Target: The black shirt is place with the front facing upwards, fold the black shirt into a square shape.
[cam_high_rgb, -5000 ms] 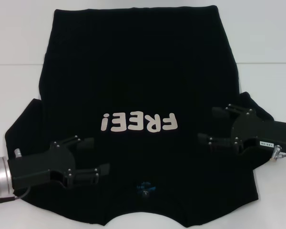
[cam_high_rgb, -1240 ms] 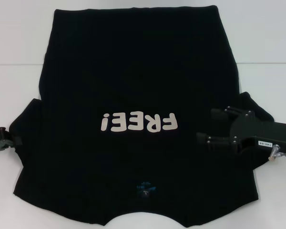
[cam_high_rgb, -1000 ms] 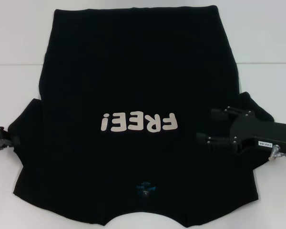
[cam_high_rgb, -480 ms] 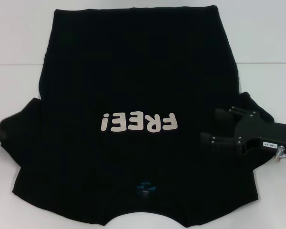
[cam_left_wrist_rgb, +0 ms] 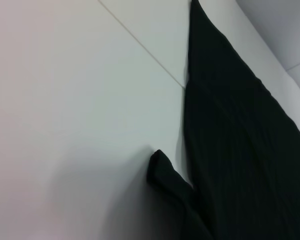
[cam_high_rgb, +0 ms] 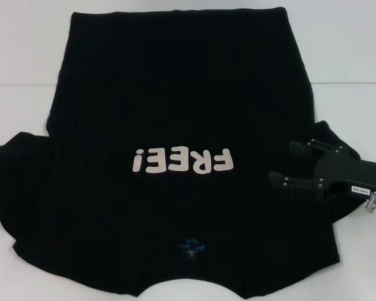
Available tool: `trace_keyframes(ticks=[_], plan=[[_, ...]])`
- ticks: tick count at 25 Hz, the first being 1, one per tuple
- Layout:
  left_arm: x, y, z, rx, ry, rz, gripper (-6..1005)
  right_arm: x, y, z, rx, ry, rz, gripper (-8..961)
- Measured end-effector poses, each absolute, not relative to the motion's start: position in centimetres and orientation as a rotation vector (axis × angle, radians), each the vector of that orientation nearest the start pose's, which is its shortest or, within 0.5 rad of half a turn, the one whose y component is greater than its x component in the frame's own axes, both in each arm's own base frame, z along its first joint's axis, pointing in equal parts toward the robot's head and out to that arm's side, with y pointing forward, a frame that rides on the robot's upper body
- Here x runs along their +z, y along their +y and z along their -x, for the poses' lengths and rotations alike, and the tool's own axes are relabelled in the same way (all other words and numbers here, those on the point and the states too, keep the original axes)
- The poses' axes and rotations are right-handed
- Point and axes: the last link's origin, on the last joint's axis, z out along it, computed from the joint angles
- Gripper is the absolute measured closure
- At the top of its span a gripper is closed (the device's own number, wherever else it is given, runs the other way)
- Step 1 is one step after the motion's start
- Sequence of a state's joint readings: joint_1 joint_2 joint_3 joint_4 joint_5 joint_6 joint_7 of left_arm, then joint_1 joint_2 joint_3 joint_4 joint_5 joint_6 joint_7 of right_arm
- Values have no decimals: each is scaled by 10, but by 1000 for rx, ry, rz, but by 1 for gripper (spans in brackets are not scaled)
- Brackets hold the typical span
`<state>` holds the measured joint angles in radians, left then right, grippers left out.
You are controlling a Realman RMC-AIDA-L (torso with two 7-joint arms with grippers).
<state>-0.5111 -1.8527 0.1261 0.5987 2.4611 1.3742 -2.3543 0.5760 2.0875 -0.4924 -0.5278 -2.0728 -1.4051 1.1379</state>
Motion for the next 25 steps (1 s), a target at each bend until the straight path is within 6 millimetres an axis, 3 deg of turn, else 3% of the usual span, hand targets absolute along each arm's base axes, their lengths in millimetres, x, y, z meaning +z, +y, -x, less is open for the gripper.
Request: trace_keyframes(ticks=[11,19,25], plan=[[129,318,400,-758,-1931,1549,976,-9,344,-283,634,516,2559,25],[127,333,387,-785,-1894,1584,972,-10,342,-284,640,523,2562,26],[131,333,387,-799,-1889,1571,969,-10,340,-286,640,530,2560,26]])
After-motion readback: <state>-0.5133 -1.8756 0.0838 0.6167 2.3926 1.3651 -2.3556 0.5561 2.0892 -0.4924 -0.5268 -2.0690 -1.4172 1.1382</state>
